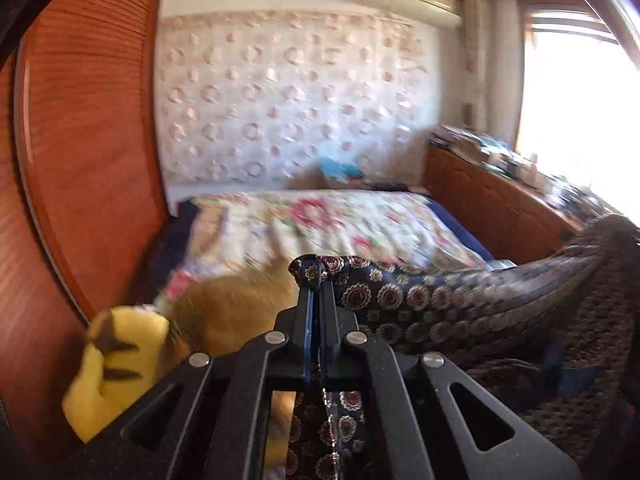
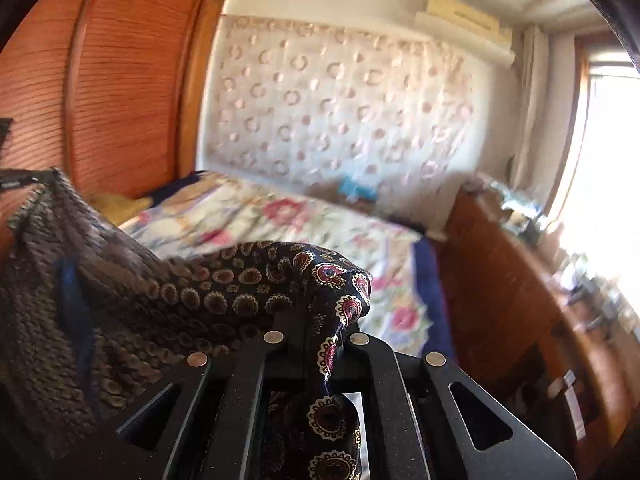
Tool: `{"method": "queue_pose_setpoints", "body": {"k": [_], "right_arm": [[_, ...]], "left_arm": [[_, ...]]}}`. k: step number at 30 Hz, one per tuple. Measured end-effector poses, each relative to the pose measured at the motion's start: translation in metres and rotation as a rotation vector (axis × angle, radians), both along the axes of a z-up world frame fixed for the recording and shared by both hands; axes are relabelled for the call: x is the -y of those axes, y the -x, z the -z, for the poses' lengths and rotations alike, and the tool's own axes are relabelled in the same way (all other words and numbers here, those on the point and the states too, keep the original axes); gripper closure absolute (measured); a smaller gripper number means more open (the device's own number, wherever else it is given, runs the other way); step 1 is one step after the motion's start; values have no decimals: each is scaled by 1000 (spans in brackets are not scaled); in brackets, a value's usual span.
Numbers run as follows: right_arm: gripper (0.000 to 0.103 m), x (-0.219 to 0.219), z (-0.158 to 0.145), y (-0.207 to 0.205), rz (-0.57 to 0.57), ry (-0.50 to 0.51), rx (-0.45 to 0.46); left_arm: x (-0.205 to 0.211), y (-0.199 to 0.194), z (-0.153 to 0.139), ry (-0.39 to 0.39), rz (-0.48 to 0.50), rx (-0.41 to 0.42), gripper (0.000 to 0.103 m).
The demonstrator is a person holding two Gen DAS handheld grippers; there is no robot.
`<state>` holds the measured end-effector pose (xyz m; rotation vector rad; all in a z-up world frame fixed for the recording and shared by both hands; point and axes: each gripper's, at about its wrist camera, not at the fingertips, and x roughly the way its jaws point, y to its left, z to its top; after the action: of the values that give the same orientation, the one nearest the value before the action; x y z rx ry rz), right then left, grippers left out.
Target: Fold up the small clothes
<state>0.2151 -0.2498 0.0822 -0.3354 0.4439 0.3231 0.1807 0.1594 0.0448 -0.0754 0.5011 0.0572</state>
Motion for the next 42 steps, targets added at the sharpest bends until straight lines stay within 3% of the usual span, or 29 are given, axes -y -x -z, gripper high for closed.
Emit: {"method": "queue_pose_setpoints", "body": {"k": [3,7,12,15,21,27,35,42], "right_arm": [[102,-5,4,-46,50,20,-31],[101,-6,40,-95,128,19,-146],[66,1,100,-121,162,1,-309],[64,9,127,-116,177,26,-338],[57,28,140,-90,183,-14,-341],[56,50,140,-54,191,-134,-333],[56,59,164,-20,175,-195,-413],[56,45,181,-24,146,-219,-474]], "left_arm": [[-2,-31,1,-20,-8,-14,103],[0,-72,30,-15,17,-148,103],[4,-72,60,13,62,-244,95],[13,-54,72,10,95,-265,89],[33,-24,95,28,164,-308,85],[50,-5,125,60,203,-343,84],[65,-3,160,38,216,-416,83],[69,-6,176,45,218,-441,82]]}}
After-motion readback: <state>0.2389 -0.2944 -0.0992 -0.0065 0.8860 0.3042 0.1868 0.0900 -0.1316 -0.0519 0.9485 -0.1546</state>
